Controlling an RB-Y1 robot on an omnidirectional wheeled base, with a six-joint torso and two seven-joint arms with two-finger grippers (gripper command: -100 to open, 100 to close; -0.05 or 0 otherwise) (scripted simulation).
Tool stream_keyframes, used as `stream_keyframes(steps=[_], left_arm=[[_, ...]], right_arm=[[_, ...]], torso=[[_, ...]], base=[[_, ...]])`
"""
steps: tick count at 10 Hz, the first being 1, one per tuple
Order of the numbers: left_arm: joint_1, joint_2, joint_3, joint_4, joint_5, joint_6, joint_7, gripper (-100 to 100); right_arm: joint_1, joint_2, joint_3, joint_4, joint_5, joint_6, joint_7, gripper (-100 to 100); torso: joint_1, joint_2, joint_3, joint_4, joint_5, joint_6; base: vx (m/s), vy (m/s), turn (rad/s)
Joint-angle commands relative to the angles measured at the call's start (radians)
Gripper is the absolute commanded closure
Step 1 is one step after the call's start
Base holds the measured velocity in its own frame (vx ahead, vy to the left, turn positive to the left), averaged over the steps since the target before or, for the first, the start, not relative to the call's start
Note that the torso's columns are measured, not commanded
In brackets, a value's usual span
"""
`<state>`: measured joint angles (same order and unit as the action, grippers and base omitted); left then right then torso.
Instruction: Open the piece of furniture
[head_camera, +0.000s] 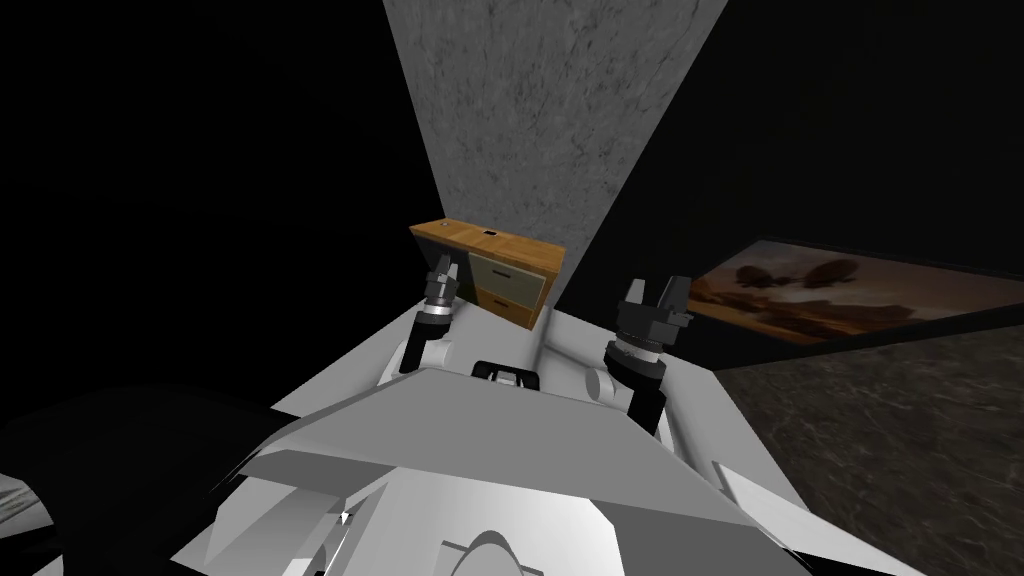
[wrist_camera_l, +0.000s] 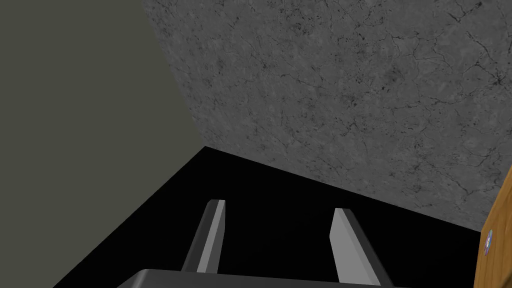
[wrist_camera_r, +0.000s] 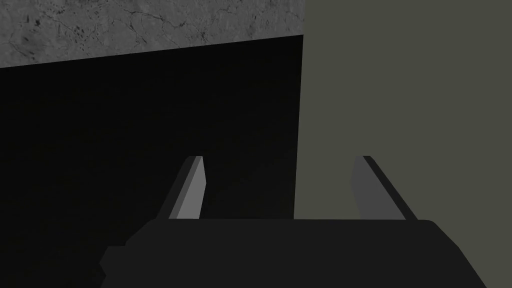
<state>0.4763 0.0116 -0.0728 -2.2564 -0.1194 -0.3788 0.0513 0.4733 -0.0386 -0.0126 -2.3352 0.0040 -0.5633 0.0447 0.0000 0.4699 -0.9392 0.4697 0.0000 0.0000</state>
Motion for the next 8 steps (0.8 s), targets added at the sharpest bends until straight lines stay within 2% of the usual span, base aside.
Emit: stream_keyframes(steps=[1,2,3,5,7,8], left_arm=[[0.000,0.000,0.000,0.000,0.000,0.000,0.000,0],[0.000,0.000,0.000,0.000,0.000,0.000,0.000,0],[-0.005,0.033,-0.001,0.012,0.000,0.001,-0.001,-100],[-0.014,0.073,-0.002,0.038,-0.001,0.003,-0.003,-100],[-0.035,0.114,-0.006,0.094,-0.002,0.008,-0.007,-100],[-0.043,0.122,-0.007,0.116,-0.002,0.010,-0.008,-100]], right_arm=[[0.000,0.000,0.000,0.000,0.000,0.000,0.000,0],[0.000,0.000,0.000,0.000,0.000,0.000,0.000,0],[0.000,0.000,0.000,0.000,0.000,0.000,0.000,0],[0.000,0.000,0.000,0.000,0.000,0.000,0.000,0],[0.000,0.000,0.000,0.000,0.000,0.000,0.000,0],[0.000,0.000,0.000,0.000,0.000,0.000,0.000,0]], torso=[[0.000,0.074,-0.148,0.074,0.000,0.000],[0.000,0.148,-0.295,0.148,0.000,0.000],[0.000,0.221,-0.443,0.221,0.000,0.000],[0.000,0.263,-0.532,0.264,0.000,0.000],[0.000,0.266,-0.538,0.267,0.000,0.000],[-0.001,0.266,-0.538,0.268,0.000,0.000]], base=[[0.000,0.000,0.000],[0.000,0.000,0.000],[0.023,0.001,-0.016],[0.047,0.000,-0.024],[0.086,-0.013,-0.047],[0.127,0.003,-0.055]])
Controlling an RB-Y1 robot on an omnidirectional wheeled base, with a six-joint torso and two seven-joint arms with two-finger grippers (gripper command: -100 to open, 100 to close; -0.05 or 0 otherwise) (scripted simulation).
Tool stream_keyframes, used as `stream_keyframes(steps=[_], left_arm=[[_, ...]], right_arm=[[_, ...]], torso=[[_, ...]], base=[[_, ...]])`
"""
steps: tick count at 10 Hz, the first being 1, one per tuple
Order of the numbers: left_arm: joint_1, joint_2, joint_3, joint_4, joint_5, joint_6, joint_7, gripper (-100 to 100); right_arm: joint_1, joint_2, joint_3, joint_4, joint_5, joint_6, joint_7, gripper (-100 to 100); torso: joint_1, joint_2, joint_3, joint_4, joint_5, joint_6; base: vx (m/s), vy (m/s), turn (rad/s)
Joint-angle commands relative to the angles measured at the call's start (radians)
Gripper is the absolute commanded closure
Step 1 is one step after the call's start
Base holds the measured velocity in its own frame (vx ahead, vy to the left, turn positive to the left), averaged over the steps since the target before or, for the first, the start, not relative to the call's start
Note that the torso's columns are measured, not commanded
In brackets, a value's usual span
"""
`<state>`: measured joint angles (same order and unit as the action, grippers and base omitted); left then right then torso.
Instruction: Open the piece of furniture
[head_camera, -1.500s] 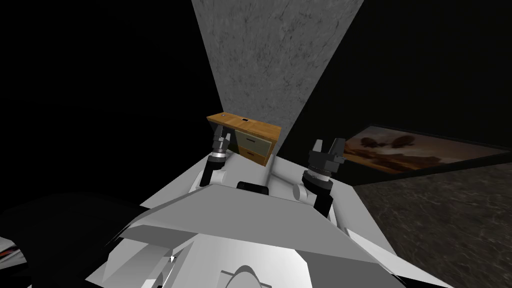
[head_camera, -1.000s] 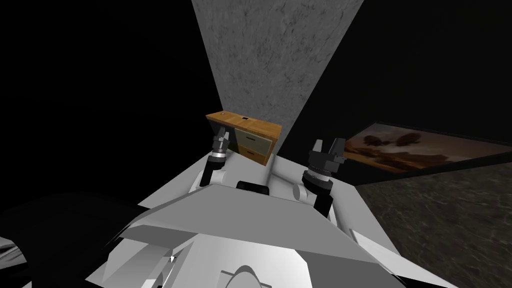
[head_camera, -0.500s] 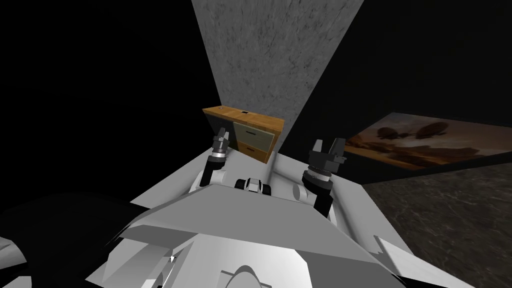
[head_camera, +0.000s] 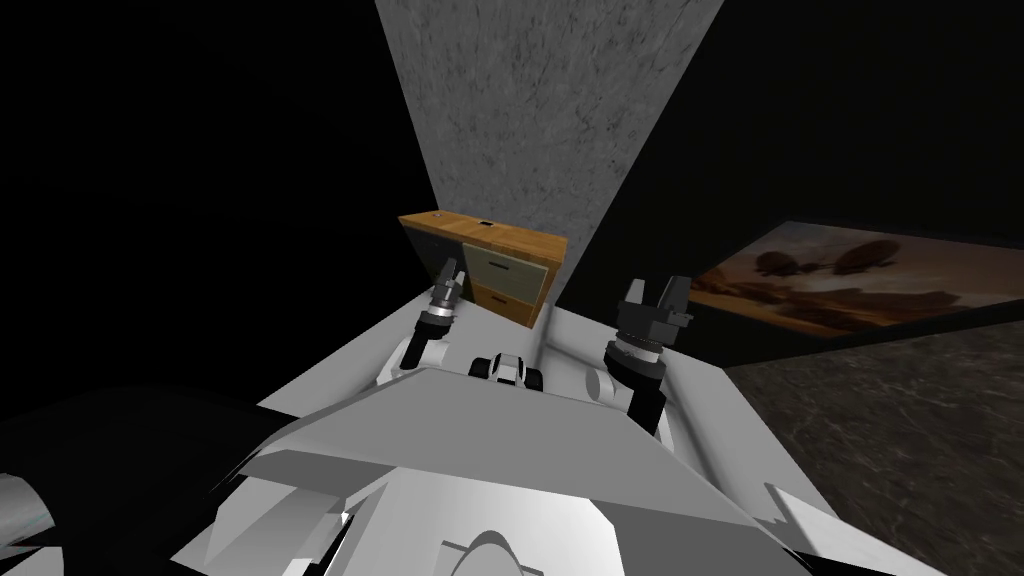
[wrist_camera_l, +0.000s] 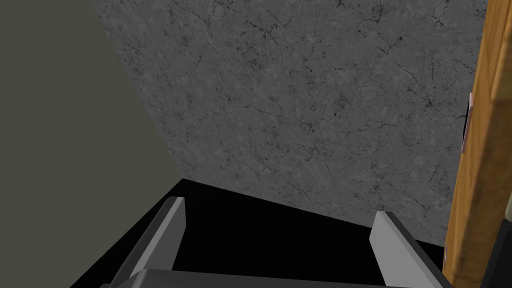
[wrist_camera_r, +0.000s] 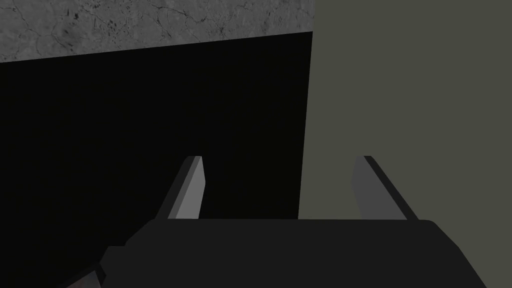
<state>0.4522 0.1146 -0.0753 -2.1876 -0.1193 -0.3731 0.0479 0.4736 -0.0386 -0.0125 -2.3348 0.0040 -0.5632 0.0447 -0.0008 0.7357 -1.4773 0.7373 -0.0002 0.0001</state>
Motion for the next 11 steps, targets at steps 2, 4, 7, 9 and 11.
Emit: stream_keyframes(steps=[2,4,7,9,11], left_arm=[[-0.035,0.028,-0.007,0.091,-0.003,0.008,-0.008,-100],[-0.052,0.029,-0.010,0.134,-0.004,0.012,-0.011,-100],[-0.083,0.020,-0.014,0.218,-0.006,0.019,-0.017,-100],[-0.104,0.012,-0.018,0.276,-0.007,0.024,-0.021,-100],[-0.118,0.006,-0.020,0.313,-0.008,0.028,-0.024,-100]], right_arm=[[0.000,0.000,0.000,0.000,0.000,0.000,0.000,0],[0.000,0.000,0.000,0.000,0.000,0.000,0.000,0],[0.000,0.000,0.000,0.000,0.000,0.000,0.000,0],[0.000,0.000,0.000,0.000,0.000,0.000,0.000,0],[0.000,0.000,0.000,0.000,0.000,0.000,0.000,0]], torso=[[0.002,0.001,0.001,0.000,0.001,0.000],[0.000,0.004,0.002,0.001,0.000,0.000],[0.001,0.001,0.000,0.000,0.000,0.000],[0.001,0.004,0.002,0.001,0.000,0.000],[0.001,0.002,0.001,0.001,0.000,0.000]], base=[[0.112,0.008,-0.031],[0.089,-0.003,-0.044],[0.120,0.002,-0.048],[0.100,-0.005,-0.045],[0.099,-0.003,-0.036]])
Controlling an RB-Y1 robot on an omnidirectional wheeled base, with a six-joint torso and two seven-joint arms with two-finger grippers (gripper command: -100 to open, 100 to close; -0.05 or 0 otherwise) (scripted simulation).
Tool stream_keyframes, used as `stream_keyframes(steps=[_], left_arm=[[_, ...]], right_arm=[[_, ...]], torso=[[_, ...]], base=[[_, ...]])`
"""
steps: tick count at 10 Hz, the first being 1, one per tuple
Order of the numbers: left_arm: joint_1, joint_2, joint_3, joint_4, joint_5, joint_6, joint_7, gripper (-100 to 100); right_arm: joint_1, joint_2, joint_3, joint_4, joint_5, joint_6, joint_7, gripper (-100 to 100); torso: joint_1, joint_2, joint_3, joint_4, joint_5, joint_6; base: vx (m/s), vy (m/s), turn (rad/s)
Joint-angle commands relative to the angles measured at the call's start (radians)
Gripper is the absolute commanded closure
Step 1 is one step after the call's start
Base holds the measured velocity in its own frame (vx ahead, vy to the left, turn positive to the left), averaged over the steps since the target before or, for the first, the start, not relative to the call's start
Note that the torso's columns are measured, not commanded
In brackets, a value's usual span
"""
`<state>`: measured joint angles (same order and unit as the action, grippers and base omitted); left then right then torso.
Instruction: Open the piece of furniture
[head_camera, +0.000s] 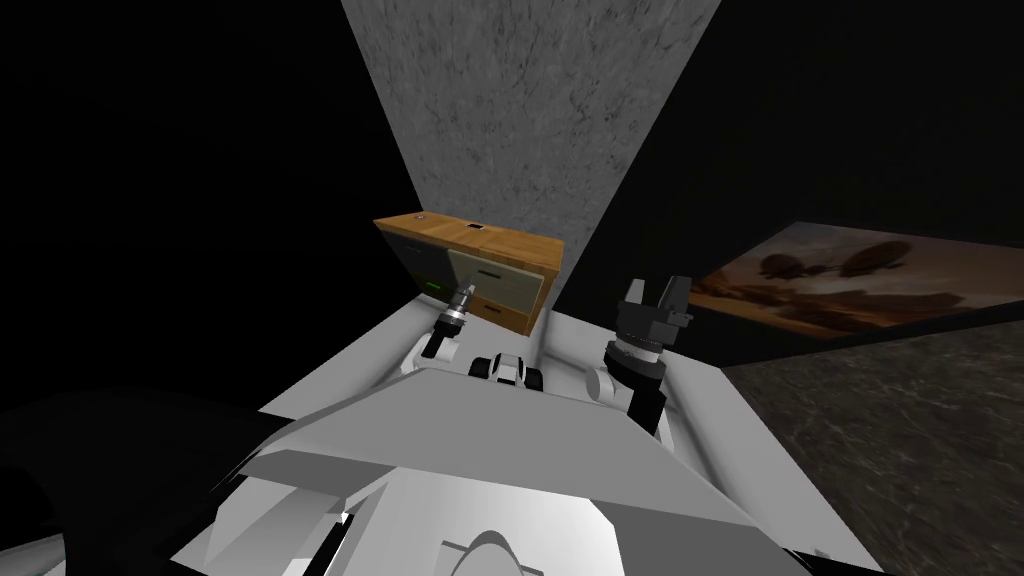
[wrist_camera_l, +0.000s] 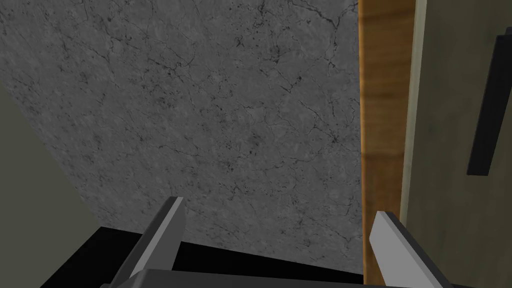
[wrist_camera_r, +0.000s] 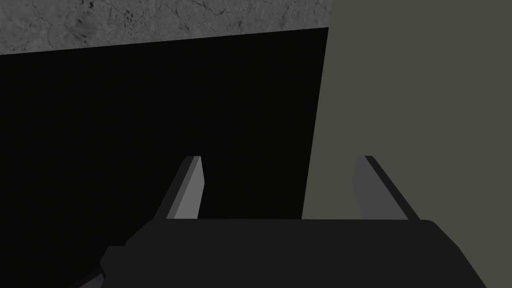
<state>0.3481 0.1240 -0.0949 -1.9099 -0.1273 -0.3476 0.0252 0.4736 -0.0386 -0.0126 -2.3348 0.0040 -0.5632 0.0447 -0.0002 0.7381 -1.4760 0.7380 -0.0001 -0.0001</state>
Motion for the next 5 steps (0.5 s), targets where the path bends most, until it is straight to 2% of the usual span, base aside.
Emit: stream_keyframes(steps=[1,5], left_arm=[[-0.021,-0.006,-0.001,0.054,0.000,0.004,-0.002,-100],[-0.055,-0.004,-0.007,0.146,-0.002,0.012,-0.009,-100]], right_arm=[[0.000,0.000,0.000,0.000,0.000,0.000,0.000,0],[0.000,0.000,0.000,0.000,0.000,0.000,0.000,0]], torso=[[0.000,0.001,0.000,0.000,0.000,0.000],[-0.001,-0.002,-0.001,0.000,0.000,0.000]], base=[[0.081,0.003,-0.031],[0.090,0.005,-0.041]])
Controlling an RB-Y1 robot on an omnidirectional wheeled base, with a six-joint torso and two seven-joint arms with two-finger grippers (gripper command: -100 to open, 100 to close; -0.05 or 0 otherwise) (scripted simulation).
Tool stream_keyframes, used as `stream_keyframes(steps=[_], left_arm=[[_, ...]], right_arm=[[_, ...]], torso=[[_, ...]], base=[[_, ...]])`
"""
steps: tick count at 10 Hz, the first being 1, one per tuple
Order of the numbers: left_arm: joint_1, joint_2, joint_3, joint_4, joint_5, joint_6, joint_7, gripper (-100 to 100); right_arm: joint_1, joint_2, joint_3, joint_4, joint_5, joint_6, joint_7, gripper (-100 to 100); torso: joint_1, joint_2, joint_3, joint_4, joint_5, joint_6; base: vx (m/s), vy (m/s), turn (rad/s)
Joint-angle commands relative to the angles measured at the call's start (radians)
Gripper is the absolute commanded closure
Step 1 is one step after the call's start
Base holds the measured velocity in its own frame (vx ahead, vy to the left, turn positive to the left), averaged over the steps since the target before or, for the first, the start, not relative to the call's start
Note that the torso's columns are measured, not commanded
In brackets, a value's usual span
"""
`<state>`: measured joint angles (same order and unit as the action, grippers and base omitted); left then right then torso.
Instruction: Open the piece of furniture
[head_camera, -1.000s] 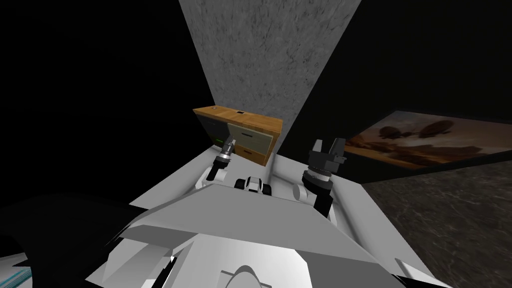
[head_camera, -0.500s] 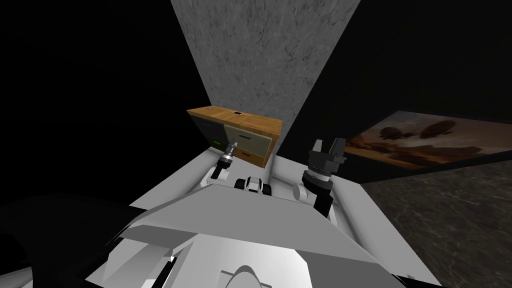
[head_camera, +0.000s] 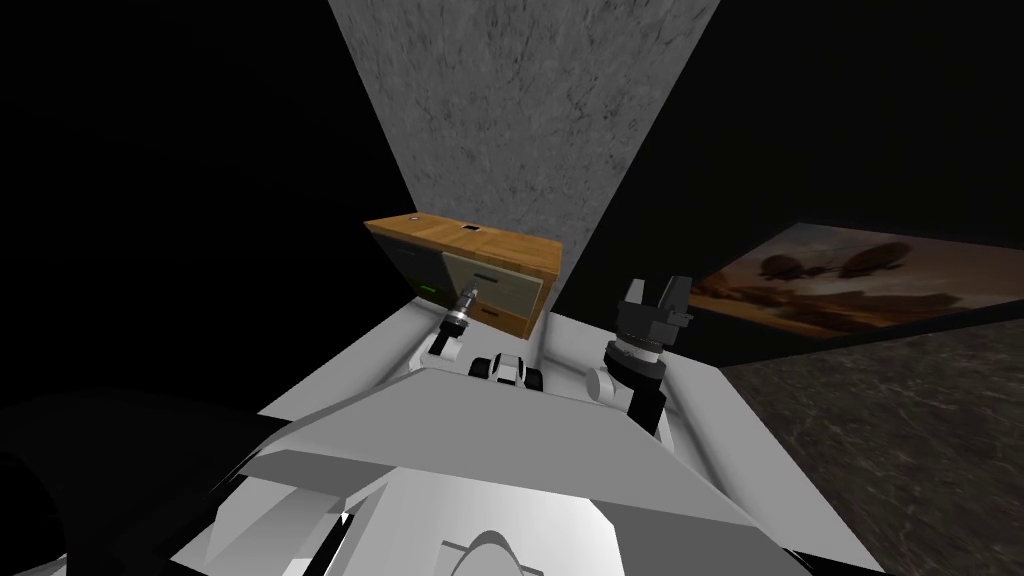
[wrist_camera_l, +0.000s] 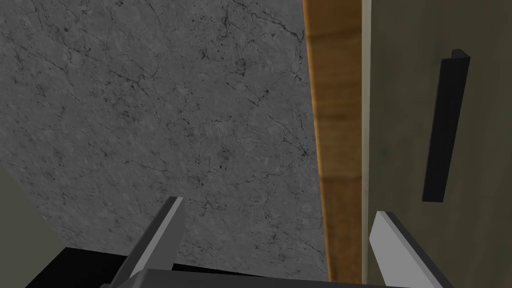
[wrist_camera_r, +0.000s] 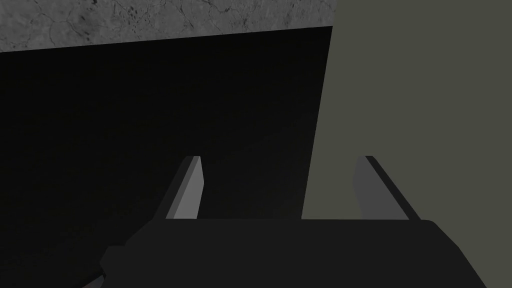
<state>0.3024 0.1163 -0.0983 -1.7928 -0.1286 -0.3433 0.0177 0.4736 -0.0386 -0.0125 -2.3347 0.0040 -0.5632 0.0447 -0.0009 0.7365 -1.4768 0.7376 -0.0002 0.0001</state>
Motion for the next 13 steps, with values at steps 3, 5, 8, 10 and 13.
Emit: stream_keyframes(steps=[3,5,8,10,13], left_arm=[[-0.039,0.002,-0.008,0.110,-0.002,0.015,-0.007,-100],[-0.056,0.000,-0.011,0.156,-0.003,0.019,-0.010,-100],[-0.082,-0.003,-0.015,0.228,-0.004,0.025,-0.015,-100],[-0.100,-0.005,-0.017,0.276,-0.005,0.030,-0.019,-100],[-0.121,-0.007,-0.021,0.335,-0.006,0.035,-0.023,-100]], right_arm=[[0.000,0.000,0.000,0.000,0.000,0.000,0.000,0],[0.000,0.000,0.000,0.000,0.000,0.000,0.000,0],[0.000,0.000,0.000,0.000,0.000,0.000,0.000,0],[0.000,0.000,0.000,0.000,0.000,0.000,0.000,0],[0.000,0.000,0.000,0.000,0.000,0.000,0.000,0]], torso=[[0.002,0.001,0.000,0.000,0.000,0.000],[0.000,0.002,0.001,0.001,0.000,0.000],[0.002,0.001,0.001,0.000,0.000,0.000],[0.001,0.001,0.000,0.000,0.000,0.000],[0.001,0.002,0.001,0.001,0.000,0.000]], base=[[0.114,0.013,-0.048],[0.095,-0.003,-0.035],[0.092,0.014,-0.045],[0.104,0.006,-0.038],[0.088,0.004,-0.031]])
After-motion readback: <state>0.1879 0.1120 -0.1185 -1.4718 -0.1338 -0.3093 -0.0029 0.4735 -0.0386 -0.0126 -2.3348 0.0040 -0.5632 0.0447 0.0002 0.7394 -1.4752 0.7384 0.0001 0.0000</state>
